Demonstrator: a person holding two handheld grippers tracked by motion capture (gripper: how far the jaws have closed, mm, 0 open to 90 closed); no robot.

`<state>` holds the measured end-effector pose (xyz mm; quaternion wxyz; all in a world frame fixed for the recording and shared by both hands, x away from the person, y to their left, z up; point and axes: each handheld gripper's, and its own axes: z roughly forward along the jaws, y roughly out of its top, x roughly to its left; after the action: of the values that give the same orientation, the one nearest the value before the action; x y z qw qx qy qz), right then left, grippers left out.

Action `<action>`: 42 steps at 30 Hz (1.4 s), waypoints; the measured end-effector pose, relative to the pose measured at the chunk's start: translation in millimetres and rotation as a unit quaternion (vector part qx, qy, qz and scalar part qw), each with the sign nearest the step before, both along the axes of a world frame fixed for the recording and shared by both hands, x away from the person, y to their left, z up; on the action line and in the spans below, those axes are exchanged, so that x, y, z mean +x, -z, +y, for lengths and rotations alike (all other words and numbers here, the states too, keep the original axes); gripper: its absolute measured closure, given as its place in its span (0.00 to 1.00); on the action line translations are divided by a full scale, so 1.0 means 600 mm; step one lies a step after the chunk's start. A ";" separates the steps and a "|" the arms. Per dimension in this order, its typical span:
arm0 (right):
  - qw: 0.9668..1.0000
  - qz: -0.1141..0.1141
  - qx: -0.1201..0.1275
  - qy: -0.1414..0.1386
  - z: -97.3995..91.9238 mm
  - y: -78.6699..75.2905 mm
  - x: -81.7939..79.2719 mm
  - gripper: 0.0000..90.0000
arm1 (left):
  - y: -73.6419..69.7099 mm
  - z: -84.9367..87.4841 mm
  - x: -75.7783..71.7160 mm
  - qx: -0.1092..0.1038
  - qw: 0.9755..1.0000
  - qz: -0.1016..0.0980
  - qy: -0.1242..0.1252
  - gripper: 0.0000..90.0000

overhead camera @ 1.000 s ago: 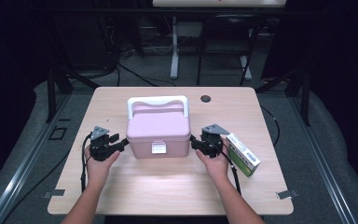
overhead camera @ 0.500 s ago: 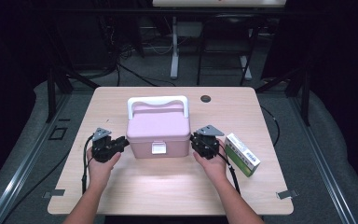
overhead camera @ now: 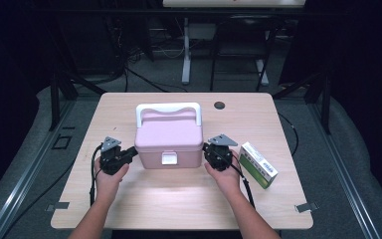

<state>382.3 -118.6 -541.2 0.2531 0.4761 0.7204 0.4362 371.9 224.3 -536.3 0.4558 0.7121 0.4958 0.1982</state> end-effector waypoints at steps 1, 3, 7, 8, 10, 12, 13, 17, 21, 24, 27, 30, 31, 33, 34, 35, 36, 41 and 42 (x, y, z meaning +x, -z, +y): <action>1.000 0.002 0.006 0.001 0.000 0.000 0.000 1.00 | 0.000 0.000 0.000 0.001 1.000 -0.001 0.000 0.94; 1.000 0.004 0.012 0.002 -0.001 0.001 0.000 1.00 | 0.000 -0.001 0.000 0.002 1.000 -0.002 -0.001 0.94; 0.999 0.011 0.033 0.015 -0.001 0.003 -0.001 1.00 | -0.001 -0.002 -0.001 0.004 1.000 0.000 0.002 0.96; 0.998 0.019 0.047 0.023 -0.002 0.003 -0.002 1.00 | -0.002 -0.003 -0.002 0.005 1.000 0.002 0.003 0.97; 0.997 0.035 0.065 0.031 -0.003 0.001 -0.001 1.00 | -0.002 -0.004 -0.002 0.003 1.000 0.001 0.001 0.97; 0.996 0.041 0.074 0.032 -0.006 0.001 0.000 1.00 | -0.002 -0.004 -0.002 0.001 1.000 0.004 0.001 0.97; 0.996 0.041 0.074 0.032 -0.006 0.001 0.000 1.00 | -0.002 -0.004 -0.002 0.000 1.000 0.005 0.002 0.97; 0.997 0.032 0.062 0.023 -0.006 0.001 -0.001 1.00 | -0.002 -0.004 -0.003 0.001 1.000 0.005 0.002 0.98; 0.999 0.020 0.042 0.008 -0.005 0.001 -0.005 1.00 | -0.002 -0.003 -0.003 0.002 1.000 0.003 0.004 0.99; 0.999 0.016 0.037 -0.006 -0.008 0.001 -0.008 1.00 | -0.003 -0.003 -0.004 0.005 1.000 0.003 0.009 1.00; 0.999 0.015 0.027 -0.009 -0.009 -0.001 -0.012 1.00 | -0.003 -0.006 -0.007 0.008 1.000 0.001 0.010 1.00; 1.000 0.010 0.008 -0.005 -0.007 -0.003 -0.017 1.00 | -0.005 -0.010 -0.011 0.017 1.000 0.003 0.011 1.00; 1.000 0.008 0.005 -0.004 -0.006 -0.004 -0.018 1.00 | -0.005 -0.010 -0.011 0.015 1.000 0.002 0.011 1.00; 1.000 0.007 -0.005 -0.007 -0.006 -0.005 -0.020 1.00 | -0.005 -0.010 -0.012 0.013 1.000 0.003 0.011 1.00; 1.000 0.006 -0.009 -0.008 -0.006 -0.005 -0.022 1.00 | -0.004 -0.009 -0.013 0.006 1.000 0.007 0.015 1.00; 1.000 0.004 -0.015 -0.009 -0.006 -0.006 -0.023 1.00 | -0.004 -0.009 -0.013 0.006 1.000 0.007 0.015 1.00; 1.000 0.003 -0.020 -0.008 -0.006 -0.007 -0.026 1.00 | -0.003 -0.011 -0.016 0.004 1.000 0.004 0.015 1.00; 0.999 0.002 -0.033 -0.007 -0.007 -0.009 -0.034 1.00 | -0.005 -0.015 -0.022 0.010 1.000 0.007 0.018 1.00; 0.999 0.004 -0.033 -0.007 -0.007 -0.010 -0.035 1.00 | -0.006 -0.015 -0.024 0.010 1.000 0.011 0.021 1.00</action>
<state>361.1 -123.0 -535.4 0.2630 0.4642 0.7384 0.4124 357.6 215.3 -532.6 0.4473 0.7291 0.4834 0.1860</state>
